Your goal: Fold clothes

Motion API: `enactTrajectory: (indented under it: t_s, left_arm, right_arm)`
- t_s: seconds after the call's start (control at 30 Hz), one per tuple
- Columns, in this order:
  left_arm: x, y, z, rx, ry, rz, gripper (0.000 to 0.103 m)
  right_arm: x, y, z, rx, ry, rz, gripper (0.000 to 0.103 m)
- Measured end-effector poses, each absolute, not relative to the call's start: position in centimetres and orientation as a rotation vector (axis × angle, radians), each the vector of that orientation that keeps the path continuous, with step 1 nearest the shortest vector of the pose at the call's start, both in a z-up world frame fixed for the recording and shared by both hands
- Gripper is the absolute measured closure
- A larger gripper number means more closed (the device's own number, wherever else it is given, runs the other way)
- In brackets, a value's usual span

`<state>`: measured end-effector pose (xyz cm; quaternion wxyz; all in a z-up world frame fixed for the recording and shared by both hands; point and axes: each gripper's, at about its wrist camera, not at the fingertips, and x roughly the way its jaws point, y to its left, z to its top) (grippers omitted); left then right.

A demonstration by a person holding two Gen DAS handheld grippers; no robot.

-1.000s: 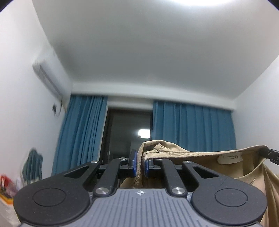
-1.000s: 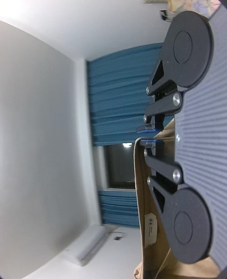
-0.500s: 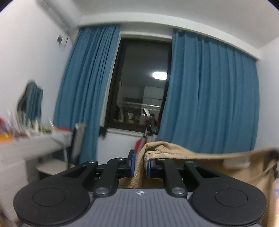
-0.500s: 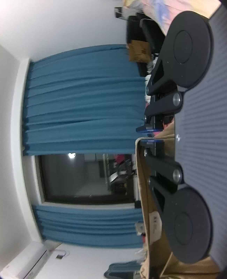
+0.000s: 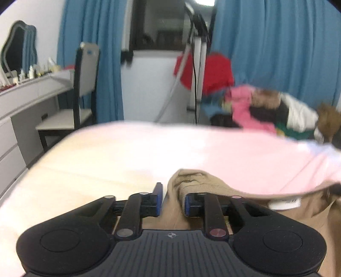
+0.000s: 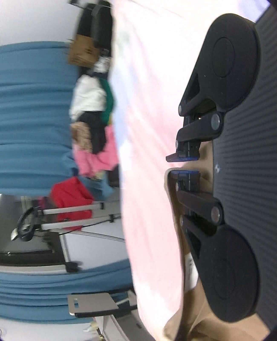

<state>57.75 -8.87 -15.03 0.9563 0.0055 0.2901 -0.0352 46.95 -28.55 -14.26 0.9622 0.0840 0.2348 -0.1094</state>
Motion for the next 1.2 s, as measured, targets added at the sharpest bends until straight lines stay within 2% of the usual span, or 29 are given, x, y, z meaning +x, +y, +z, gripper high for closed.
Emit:
enactTrajectory:
  t_s: [0.03, 0.07, 0.13, 0.17, 0.2, 0.33, 0.43, 0.8, 0.83, 0.97, 1.2]
  left_arm:
    - [57.5, -8.9, -15.4, 0.014, 0.59, -0.069, 0.068]
    - [57.2, -8.9, -15.6, 0.017, 0.591, -0.067, 0.062]
    - [56.6, -9.0, -15.3, 0.04, 0.625, -0.074, 0.036]
    - [56.3, -9.1, -15.1, 0.052, 0.643, -0.078, 0.028]
    - [56.0, -9.1, -14.9, 0.065, 0.661, -0.082, 0.015]
    - [52.9, -9.4, -12.0, 0.107, 0.676, -0.148, 0.006]
    - [49.0, -9.2, -9.4, 0.118, 0.63, -0.184, 0.003]
    - [27.2, -2.2, -2.7, 0.051, 0.426, -0.195, 0.003]
    - [24.7, -1.0, -2.5, 0.054, 0.381, -0.171, 0.001]
    - [17.9, 1.6, -3.4, 0.065, 0.363, -0.14, 0.001]
    - [14.5, 4.2, -2.7, 0.009, 0.435, -0.091, 0.001]
  right_arm:
    - [47.1, -28.7, -14.3, 0.18, 0.492, -0.222, 0.068]
    - [47.2, -28.8, -14.4, 0.188, 0.507, -0.225, 0.063]
    - [46.9, -28.7, -13.5, 0.191, 0.528, -0.185, 0.037]
    - [46.8, -28.6, -13.1, 0.191, 0.538, -0.163, 0.03]
    - [46.5, -28.3, -12.5, 0.186, 0.552, -0.143, 0.02]
    - [44.3, -27.2, -10.0, 0.179, 0.586, -0.091, 0.02]
    - [41.1, -26.9, -7.8, 0.189, 0.558, -0.102, 0.02]
    - [20.9, -25.0, -2.9, 0.24, 0.358, -0.042, 0.02]
    - [19.0, -25.0, -2.8, 0.249, 0.348, -0.039, 0.02]
    - [12.6, -25.1, -3.1, 0.285, 0.32, -0.017, 0.02]
    - [7.6, -25.6, -3.5, 0.322, 0.284, -0.033, 0.02]
